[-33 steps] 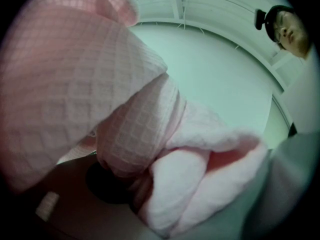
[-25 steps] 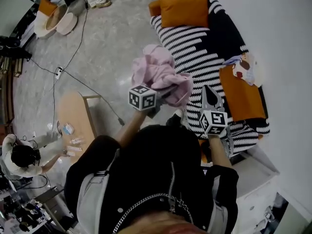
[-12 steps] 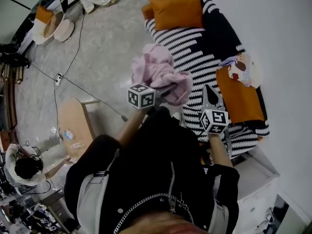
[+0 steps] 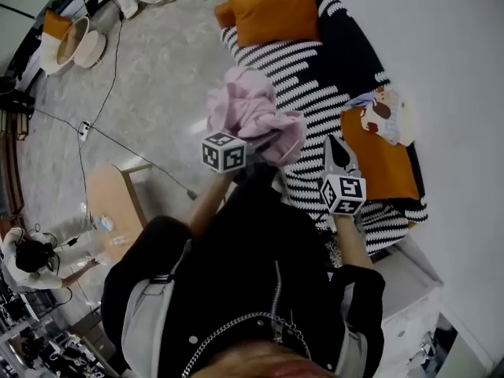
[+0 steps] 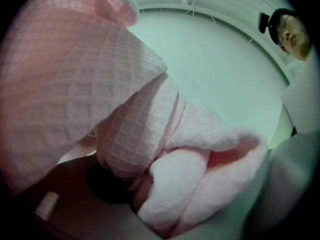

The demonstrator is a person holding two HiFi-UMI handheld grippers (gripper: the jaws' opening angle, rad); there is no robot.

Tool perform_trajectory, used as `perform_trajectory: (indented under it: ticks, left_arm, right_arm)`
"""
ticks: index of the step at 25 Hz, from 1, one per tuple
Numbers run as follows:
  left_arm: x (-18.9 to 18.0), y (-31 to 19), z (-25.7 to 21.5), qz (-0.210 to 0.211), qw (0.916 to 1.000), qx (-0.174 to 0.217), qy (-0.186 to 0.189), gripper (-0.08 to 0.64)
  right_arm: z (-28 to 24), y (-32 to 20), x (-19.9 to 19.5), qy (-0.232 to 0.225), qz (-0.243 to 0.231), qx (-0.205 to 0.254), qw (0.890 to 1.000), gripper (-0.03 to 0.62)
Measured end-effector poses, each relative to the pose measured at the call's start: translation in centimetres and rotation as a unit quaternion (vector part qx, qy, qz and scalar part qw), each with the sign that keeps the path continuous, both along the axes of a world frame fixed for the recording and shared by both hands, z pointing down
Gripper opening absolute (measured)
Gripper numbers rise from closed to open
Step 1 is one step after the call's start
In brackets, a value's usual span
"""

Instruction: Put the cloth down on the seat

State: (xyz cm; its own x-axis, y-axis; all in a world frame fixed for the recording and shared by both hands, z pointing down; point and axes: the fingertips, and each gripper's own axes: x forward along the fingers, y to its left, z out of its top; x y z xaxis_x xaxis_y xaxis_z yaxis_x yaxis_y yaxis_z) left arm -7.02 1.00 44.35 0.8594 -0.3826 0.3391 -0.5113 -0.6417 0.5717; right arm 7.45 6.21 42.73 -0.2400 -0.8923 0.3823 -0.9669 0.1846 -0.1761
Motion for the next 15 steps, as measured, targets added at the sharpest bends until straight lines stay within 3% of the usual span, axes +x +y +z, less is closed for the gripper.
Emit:
perform_trajectory:
  ticks: [15]
  left_arm:
    - [5.1, -12.6, 4.4, 0.046, 0.9985, -0.017, -0.026, 0.319]
  right_arm:
    - [2.0, -10.4, 3.3, 0.022, 0.022, -0.061, 0.998, -0.011]
